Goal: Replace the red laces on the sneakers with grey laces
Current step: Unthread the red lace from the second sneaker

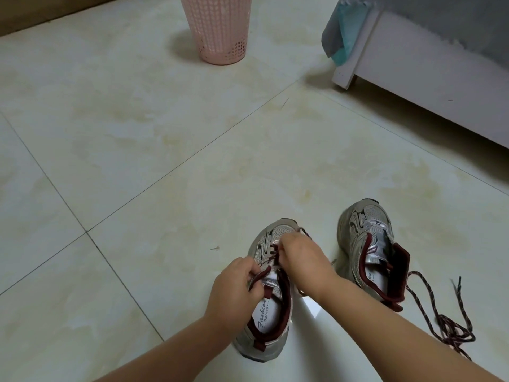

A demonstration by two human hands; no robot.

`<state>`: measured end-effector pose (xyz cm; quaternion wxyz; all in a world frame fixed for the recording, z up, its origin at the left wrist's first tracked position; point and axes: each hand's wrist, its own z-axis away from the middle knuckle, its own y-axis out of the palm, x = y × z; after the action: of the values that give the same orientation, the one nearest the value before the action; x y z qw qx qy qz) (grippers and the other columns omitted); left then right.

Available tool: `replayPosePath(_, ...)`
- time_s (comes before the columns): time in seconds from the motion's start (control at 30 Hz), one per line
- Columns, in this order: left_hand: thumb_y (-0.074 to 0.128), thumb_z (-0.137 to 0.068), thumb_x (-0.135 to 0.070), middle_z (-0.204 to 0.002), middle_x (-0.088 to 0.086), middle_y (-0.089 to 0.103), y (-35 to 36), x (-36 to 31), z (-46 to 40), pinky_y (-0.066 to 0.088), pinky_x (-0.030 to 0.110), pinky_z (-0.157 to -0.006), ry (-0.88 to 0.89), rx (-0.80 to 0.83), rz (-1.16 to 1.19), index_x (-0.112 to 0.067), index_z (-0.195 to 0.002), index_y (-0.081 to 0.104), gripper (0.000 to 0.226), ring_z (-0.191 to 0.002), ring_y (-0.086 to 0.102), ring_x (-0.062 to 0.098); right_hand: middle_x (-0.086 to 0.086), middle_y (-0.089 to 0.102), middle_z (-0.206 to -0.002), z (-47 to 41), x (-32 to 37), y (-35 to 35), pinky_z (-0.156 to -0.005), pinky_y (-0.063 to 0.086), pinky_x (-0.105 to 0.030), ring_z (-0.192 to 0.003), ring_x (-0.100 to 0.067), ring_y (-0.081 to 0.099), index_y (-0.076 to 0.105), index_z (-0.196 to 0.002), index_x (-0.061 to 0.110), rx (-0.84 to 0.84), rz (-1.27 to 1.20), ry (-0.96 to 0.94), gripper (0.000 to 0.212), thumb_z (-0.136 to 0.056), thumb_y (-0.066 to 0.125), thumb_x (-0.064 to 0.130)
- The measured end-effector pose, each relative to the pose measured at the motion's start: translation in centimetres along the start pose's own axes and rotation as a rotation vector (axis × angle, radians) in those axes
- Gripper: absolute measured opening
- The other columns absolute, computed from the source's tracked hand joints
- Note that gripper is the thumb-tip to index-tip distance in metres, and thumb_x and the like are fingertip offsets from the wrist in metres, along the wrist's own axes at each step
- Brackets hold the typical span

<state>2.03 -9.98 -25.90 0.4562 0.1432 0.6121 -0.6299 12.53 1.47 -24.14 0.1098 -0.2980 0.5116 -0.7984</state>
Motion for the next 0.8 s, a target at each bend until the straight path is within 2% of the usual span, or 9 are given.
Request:
replayPosePath(0.07,0.061,-0.073,-0.01,-0.074,-0.009,0.057,-0.1,0.0,-0.1,0.038,0.01,-0.062,-0.006,-0.008,0.014,-0.035,-0.064,0.045,0.031,-0.076,0.053,-0.001,-0.014,0.063,-0.097,0.0,-0.4,-0.5,-0.073,0.04,-0.033,-0.091,-0.031,0.056,0.059,-0.093,0.004,-0.02,-0.144,0.145,0.018,-0.087,0.042,0.008)
replayPosePath(0.13,0.061,-0.073,-0.01,-0.073,-0.01,0.056,-0.1,0.0,-0.2,0.037,0.007,-0.061,-0.014,-0.012,0.018,-0.034,-0.064,0.044,0.032,-0.077,0.052,-0.003,-0.012,0.064,-0.097,0.2,-0.5,-0.6,-0.074,0.042,-0.033,-0.092,-0.03,0.057,0.059,-0.094,0.007,-0.031,-0.209,0.188,0.017,-0.089,0.043,0.011)
replayPosePath(0.27,0.06,-0.073,-0.012,-0.074,-0.007,0.053,0.0,-0.2,-0.3,0.038,0.018,-0.061,-0.025,-0.005,-0.032,-0.033,-0.064,0.04,0.03,-0.07,0.051,0.006,-0.003,0.053,-0.109,0.3,0.2,-0.9,-0.082,0.042,-0.032,-0.105,-0.022,0.046,0.058,-0.105,0.018,-0.034,-0.121,-0.024,0.018,-0.089,0.048,0.018)
replayPosePath(0.4,0.06,-0.074,-0.014,-0.076,-0.007,0.052,0.0,-0.5,-0.4,0.04,0.024,-0.064,-0.017,0.011,-0.073,-0.034,-0.065,0.037,0.032,-0.072,0.052,0.011,0.0,0.044,-0.094,-0.1,1.0,-0.2,-0.072,0.037,-0.029,-0.103,-0.021,0.043,0.063,-0.097,0.015,0.02,0.06,-0.192,0.016,-0.087,0.05,0.015)
replayPosePath(0.5,0.06,-0.073,-0.013,-0.075,-0.007,0.052,-0.2,-0.4,-0.3,0.037,0.02,-0.062,-0.028,0.001,-0.051,-0.032,-0.064,0.038,0.031,-0.07,0.051,0.008,-0.004,0.051,-0.086,-0.6,0.6,-0.6,-0.067,0.038,-0.03,-0.09,-0.025,0.054,0.061,-0.082,0.009,-0.114,-0.103,0.054,0.013,-0.086,0.049,0.006)
replayPosePath(0.57,0.06,-0.073,-0.013,-0.074,-0.007,0.053,-0.3,-0.3,-0.2,0.037,0.017,-0.061,-0.036,-0.007,-0.028,-0.032,-0.064,0.04,0.029,-0.07,0.051,0.005,-0.008,0.061,-0.089,-1.2,-0.3,-1.4,-0.065,0.038,-0.027,-0.08,-0.025,0.056,0.06,-0.076,0.01,-0.185,-0.272,0.286,0.017,-0.088,0.049,0.005)
replayPosePath(0.6,0.06,-0.073,-0.012,-0.074,-0.007,0.053,-0.2,-0.3,-0.2,0.037,0.016,-0.061,-0.037,-0.007,-0.023,-0.031,-0.065,0.041,0.028,-0.07,0.051,0.005,-0.009,0.062,-0.092,-1.3,-0.6,-1.4,-0.066,0.038,-0.026,-0.081,-0.024,0.056,0.06,-0.076,0.011,-0.182,-0.296,0.325,0.018,-0.089,0.048,0.005)
replayPosePath(0.7,0.059,-0.073,-0.012,-0.075,-0.006,0.053,-0.1,-0.3,-0.2,0.037,0.019,-0.062,-0.033,-0.006,-0.037,-0.031,-0.066,0.04,0.028,-0.07,0.051,0.007,-0.003,0.051,-0.099,-0.9,-0.4,-0.8,-0.073,0.035,-0.029,-0.099,-0.026,0.049,0.056,-0.09,0.019,-0.136,-0.195,0.161,0.017,-0.088,0.044,0.007)
replayPosePath(0.8,0.059,-0.075,-0.013,-0.077,-0.006,0.053,-0.1,-0.5,-0.1,0.04,0.024,-0.064,-0.017,0.004,-0.057,-0.032,-0.067,0.038,0.029,-0.072,0.052,0.011,0.003,0.044,-0.111,-0.4,0.3,-0.2,-0.084,0.024,-0.03,-0.113,-0.017,0.034,0.056,-0.117,0.031,-0.075,-0.089,-0.082,0.029,-0.09,0.049,0.022)
